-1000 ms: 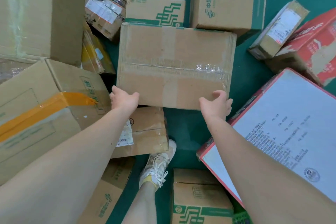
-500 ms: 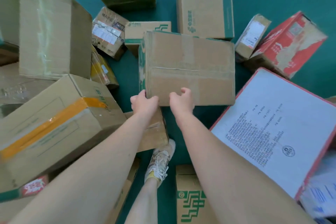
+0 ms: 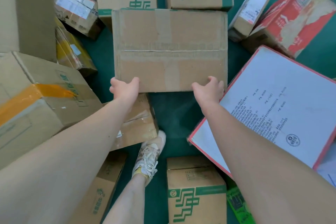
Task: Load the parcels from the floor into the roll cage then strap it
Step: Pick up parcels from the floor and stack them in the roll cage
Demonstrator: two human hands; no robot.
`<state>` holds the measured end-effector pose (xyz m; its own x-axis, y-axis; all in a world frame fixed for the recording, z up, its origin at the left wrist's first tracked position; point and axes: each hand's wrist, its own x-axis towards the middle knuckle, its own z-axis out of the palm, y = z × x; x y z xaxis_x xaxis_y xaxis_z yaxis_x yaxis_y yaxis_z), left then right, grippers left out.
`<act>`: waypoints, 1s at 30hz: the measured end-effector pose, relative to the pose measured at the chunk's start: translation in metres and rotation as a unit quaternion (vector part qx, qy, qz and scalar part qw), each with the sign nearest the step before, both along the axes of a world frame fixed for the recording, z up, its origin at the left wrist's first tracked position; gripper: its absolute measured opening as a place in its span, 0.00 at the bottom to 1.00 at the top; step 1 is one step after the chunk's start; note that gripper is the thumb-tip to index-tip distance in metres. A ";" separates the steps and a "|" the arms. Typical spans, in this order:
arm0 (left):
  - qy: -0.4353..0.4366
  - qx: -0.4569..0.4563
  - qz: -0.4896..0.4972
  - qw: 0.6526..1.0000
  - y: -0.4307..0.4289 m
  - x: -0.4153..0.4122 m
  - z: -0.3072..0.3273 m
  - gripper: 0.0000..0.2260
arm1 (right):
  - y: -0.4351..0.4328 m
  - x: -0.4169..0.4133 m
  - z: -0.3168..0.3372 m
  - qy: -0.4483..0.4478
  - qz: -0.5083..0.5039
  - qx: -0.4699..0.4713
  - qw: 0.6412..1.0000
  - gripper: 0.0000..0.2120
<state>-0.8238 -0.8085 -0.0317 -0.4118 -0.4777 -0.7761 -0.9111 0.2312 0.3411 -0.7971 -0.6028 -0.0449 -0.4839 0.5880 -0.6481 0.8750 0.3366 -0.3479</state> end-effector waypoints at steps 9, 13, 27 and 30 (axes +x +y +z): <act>-0.026 -0.034 0.033 0.999 -0.001 -0.006 -0.030 0.34 | 0.024 -0.015 -0.025 -0.002 -0.032 0.002 0.999 0.18; -0.020 -0.050 0.050 0.997 0.003 -0.011 -0.022 0.36 | 0.023 -0.023 -0.016 0.012 -0.057 -0.007 0.998 0.19; 0.085 -0.085 0.055 0.991 0.010 -0.009 0.138 0.37 | 0.019 0.004 0.163 0.064 -0.058 -0.011 0.996 0.25; 0.075 -0.087 0.066 0.991 0.011 0.016 0.186 0.36 | 0.023 0.031 0.213 0.062 -0.050 -0.014 0.997 0.27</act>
